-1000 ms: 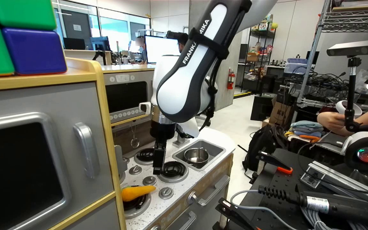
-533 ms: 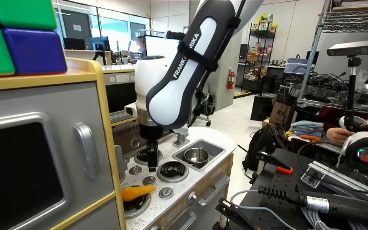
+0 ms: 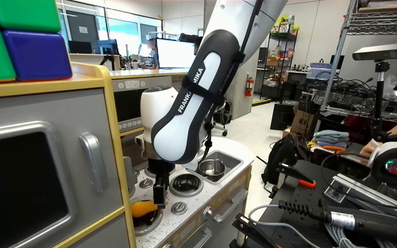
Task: Put the carrot plush inside the pot that is in the sink
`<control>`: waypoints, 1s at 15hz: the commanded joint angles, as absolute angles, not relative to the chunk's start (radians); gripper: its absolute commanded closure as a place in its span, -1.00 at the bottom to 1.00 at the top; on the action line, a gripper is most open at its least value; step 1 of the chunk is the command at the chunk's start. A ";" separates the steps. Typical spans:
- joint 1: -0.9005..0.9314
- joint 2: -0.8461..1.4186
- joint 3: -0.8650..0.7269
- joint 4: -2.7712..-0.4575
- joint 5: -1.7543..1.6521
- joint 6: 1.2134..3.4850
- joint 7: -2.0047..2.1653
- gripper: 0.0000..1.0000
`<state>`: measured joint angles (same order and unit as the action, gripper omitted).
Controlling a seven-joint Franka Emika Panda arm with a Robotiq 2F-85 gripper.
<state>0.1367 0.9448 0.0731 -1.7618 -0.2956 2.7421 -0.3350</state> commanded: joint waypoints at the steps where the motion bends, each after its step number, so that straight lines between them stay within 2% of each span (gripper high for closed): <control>1: 0.105 1.030 0.126 -1.698 -0.211 2.807 -0.263 -1.00; 7: 0.057 1.158 0.165 -1.703 -0.178 3.182 -0.250 -1.00; 8: 0.050 1.181 0.163 -1.699 -0.187 3.231 -0.249 -0.50; 9: 0.042 1.190 0.172 -1.699 -0.192 3.257 -0.247 -0.46; 11: 0.031 1.192 0.176 -1.709 -0.198 3.302 -0.241 -0.23; 12: 0.025 1.191 0.179 -1.710 -0.200 3.317 -0.237 -0.02; 15: 0.016 1.187 0.178 -1.716 -0.205 3.365 -0.222 0.45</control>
